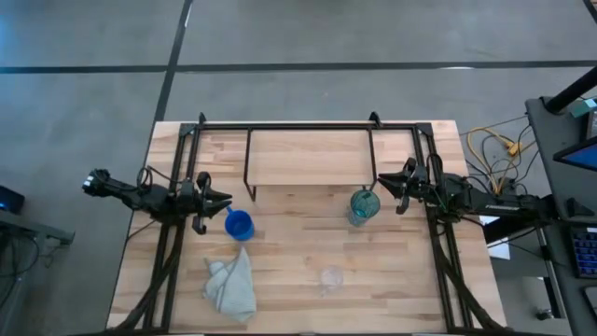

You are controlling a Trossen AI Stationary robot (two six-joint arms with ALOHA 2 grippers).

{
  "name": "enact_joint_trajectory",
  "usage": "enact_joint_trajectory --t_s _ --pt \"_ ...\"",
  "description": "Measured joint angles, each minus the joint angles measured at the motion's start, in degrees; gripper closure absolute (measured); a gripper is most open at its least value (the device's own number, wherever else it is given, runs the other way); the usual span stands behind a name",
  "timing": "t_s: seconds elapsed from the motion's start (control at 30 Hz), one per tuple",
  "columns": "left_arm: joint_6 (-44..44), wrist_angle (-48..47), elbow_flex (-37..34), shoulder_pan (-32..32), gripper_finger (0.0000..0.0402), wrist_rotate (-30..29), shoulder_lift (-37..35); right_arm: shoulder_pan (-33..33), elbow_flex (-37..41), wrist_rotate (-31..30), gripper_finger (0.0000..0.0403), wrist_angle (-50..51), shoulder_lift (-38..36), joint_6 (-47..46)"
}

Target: Stack small to large cups/mugs on shelf

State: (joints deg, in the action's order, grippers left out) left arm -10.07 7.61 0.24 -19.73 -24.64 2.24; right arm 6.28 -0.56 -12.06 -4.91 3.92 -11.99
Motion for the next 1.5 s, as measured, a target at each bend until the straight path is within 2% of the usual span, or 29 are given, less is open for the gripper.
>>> enact_joint_trajectory --t_s 0.67,0.73,0.9,1.17,1.37,1.5 --pt "0.01 0.0 0.01 -0.01 0.0336 -0.01 -0.01 0.0 0.0 0.0 0.0335 -0.02 0.0 -0.06" --pt "-0.01 0.01 0.0 0.0 0.0336 -0.01 -0.02 0.0 0.0 0.0 0.0335 -0.02 -0.02 -3.26" --pt "-0.01 -0.01 -0.01 0.0 0.0336 0.0 0.0 0.0 -0.01 0.34 0.0335 0.0 -0.01 -18.63" --pt "-0.01 0.81 0.01 0.0 0.0336 -0.02 0.0 0.0 -0.02 -1.3 0.0335 -0.05 0.0 -30.84" --pt "-0.01 6.58 -0.01 0.0 0.0336 -0.03 0.0 -0.01 0.0 -1.46 0.0335 -0.96 0.0 -36.32" --pt "-1.01 8.79 0.26 0.0 0.0336 -0.62 0.08 -0.02 0.02 -1.46 0.0335 -9.45 0.16 -35.0"
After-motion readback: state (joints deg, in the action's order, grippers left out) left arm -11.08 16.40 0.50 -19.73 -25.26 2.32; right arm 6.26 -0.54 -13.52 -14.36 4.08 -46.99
